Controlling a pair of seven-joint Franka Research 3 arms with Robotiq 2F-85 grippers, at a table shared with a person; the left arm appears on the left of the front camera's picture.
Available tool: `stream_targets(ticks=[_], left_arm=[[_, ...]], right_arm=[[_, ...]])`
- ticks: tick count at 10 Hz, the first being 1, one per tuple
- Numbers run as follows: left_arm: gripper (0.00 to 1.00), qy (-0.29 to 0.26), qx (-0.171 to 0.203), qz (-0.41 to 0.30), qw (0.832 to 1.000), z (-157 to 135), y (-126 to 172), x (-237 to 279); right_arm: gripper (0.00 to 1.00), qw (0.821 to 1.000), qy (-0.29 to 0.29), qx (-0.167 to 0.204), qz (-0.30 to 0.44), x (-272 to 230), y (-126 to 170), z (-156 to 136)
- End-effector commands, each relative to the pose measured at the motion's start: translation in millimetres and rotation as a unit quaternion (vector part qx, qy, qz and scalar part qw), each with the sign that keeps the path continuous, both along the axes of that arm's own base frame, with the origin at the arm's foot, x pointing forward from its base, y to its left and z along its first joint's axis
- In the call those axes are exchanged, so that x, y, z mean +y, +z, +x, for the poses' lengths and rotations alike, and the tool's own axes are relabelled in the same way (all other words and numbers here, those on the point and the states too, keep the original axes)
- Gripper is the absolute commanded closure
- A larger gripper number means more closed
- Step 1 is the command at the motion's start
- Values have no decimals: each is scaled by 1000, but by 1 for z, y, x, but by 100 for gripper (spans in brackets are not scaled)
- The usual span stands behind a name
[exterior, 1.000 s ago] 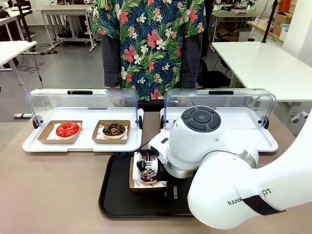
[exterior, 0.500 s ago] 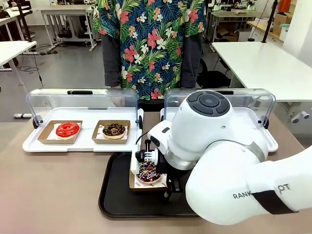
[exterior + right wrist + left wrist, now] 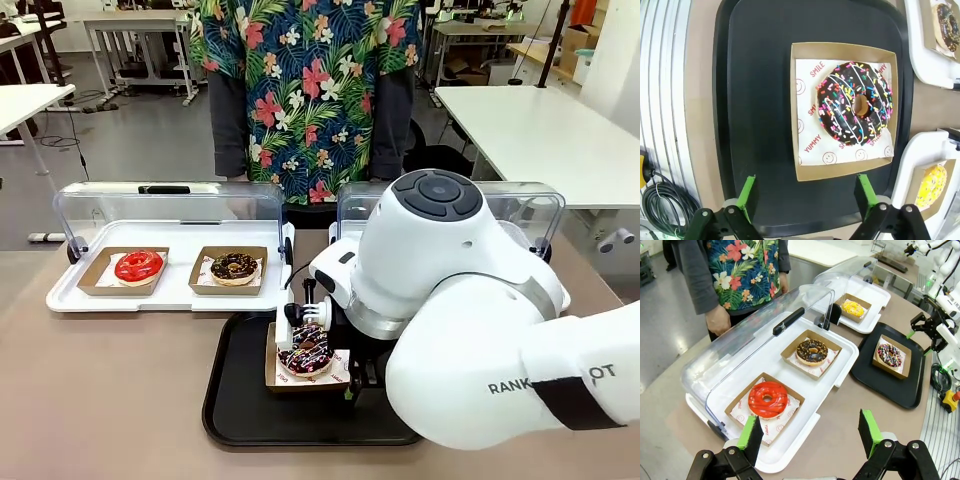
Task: Move the fourth donut from the left to the tray.
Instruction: Pick up the Paper togo box containing the Donut indicated by the person and place it on the Handle tray.
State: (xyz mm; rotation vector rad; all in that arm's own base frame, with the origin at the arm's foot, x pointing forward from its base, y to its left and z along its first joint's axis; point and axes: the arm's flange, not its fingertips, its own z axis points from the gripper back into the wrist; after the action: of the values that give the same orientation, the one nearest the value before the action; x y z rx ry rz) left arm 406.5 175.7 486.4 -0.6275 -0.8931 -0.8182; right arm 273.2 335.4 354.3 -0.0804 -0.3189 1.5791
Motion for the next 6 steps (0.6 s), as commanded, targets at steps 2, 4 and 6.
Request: stream_targets(ticks=[2, 4, 6], left_arm=[[0, 1, -7, -11, 1000, 0, 2, -2], [0, 1, -7, -11, 1000, 0, 2, -2], [0, 1, -7, -11, 1000, 0, 2, -2]], right_arm=[[0, 1000, -4, -4, 4, 3, -2, -1], [0, 1000, -4, -4, 4, 3, -2, -1], [0, 1000, -4, -4, 4, 3, -2, -1]])
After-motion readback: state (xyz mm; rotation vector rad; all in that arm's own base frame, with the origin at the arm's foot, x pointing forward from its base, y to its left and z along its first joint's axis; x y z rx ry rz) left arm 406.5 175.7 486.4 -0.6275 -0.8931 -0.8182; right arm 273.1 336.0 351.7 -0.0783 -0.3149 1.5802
